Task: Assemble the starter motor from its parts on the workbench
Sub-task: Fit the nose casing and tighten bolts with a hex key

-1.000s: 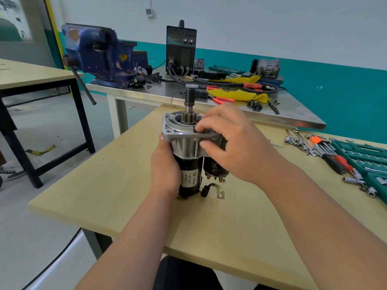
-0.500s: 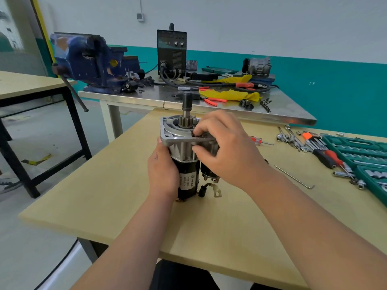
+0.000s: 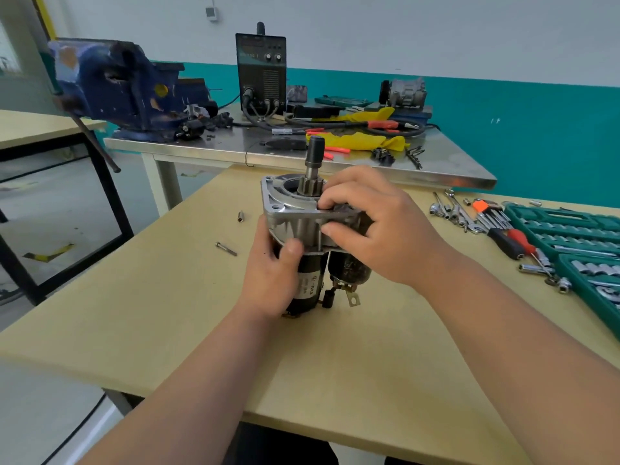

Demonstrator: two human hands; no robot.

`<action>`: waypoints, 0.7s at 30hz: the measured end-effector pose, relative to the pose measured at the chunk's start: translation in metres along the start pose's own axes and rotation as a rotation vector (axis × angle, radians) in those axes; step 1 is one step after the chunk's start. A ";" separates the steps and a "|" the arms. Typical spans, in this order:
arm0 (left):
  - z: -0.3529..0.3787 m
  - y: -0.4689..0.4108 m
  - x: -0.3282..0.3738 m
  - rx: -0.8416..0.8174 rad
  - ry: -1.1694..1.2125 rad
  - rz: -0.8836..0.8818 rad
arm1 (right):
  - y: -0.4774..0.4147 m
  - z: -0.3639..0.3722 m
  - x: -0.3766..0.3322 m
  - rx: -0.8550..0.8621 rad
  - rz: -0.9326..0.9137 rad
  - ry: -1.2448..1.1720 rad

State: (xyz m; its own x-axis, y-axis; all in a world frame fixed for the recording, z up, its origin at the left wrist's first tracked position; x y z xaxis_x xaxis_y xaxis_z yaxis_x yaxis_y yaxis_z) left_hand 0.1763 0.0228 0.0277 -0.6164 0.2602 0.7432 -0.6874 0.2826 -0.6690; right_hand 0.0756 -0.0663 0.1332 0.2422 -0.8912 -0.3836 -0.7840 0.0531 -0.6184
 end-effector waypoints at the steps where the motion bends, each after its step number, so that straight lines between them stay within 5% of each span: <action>1: 0.000 0.001 -0.001 -0.023 0.016 0.018 | -0.003 0.002 -0.003 -0.012 -0.012 0.005; 10: -0.015 0.002 -0.018 -0.055 0.023 -0.025 | -0.018 0.014 -0.015 -0.191 -0.017 0.014; 21: -0.013 0.003 -0.005 -0.050 0.050 -0.047 | -0.027 0.019 -0.030 -0.204 0.009 0.053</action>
State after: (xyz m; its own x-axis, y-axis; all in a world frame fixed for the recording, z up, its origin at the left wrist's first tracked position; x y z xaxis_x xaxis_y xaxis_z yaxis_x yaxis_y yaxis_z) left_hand 0.1823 0.0346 0.0219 -0.5630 0.2914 0.7734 -0.6940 0.3413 -0.6339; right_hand 0.1002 -0.0322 0.1485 0.2089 -0.9138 -0.3483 -0.8866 -0.0266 -0.4617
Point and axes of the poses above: each hand's wrist, its own y-axis away from the middle knuckle, its own z-axis out of the palm, x = y × z, the point moved 10 cm from there along -y, towards the middle knuckle, and after that the axes turned 12 degrees about z, right-handed, at the moved point
